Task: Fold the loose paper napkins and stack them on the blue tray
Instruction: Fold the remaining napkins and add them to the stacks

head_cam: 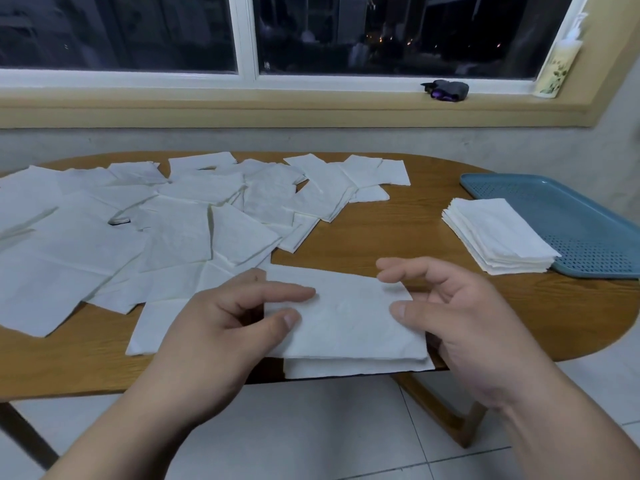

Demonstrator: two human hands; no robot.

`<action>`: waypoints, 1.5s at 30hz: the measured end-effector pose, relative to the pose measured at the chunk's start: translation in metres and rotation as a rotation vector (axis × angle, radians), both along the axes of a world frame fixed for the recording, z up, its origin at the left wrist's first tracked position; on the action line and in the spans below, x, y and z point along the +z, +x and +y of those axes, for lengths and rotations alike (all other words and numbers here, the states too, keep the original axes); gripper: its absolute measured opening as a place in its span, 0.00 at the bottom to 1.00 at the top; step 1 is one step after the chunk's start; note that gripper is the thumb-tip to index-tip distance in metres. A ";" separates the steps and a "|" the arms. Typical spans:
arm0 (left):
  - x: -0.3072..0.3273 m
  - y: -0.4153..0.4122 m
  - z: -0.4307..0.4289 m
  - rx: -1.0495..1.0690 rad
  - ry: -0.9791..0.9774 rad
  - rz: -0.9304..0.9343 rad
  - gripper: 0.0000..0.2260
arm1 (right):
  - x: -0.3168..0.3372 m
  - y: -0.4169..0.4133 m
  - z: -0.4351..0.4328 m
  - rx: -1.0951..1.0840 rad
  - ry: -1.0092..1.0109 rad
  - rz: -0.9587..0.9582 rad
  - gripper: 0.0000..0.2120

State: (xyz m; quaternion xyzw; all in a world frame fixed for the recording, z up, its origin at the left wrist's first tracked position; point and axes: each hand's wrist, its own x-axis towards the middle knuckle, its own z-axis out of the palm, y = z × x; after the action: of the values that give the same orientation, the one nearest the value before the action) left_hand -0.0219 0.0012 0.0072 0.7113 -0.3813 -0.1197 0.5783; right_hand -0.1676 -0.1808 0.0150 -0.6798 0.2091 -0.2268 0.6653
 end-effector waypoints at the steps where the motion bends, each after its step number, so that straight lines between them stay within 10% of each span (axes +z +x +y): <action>1: 0.000 0.000 -0.001 -0.008 0.007 -0.018 0.11 | 0.001 0.000 0.000 0.016 0.047 0.038 0.17; 23: -0.003 -0.006 -0.003 -0.004 -0.137 -0.142 0.19 | 0.002 -0.008 -0.010 0.222 0.267 -0.008 0.18; 32: -0.007 -0.003 -0.004 0.003 -0.002 -0.027 0.17 | 0.000 -0.008 -0.007 -0.022 -0.265 0.104 0.11; 45: -0.009 0.000 -0.009 0.073 0.259 -0.166 0.13 | -0.009 -0.005 -0.006 -0.048 -0.492 0.287 0.12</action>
State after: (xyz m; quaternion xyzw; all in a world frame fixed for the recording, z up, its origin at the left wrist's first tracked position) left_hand -0.0223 -0.0079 -0.0018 0.8006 -0.3832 -0.0874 0.4523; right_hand -0.1723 -0.1864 0.0059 -0.8410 0.2558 -0.1877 0.4383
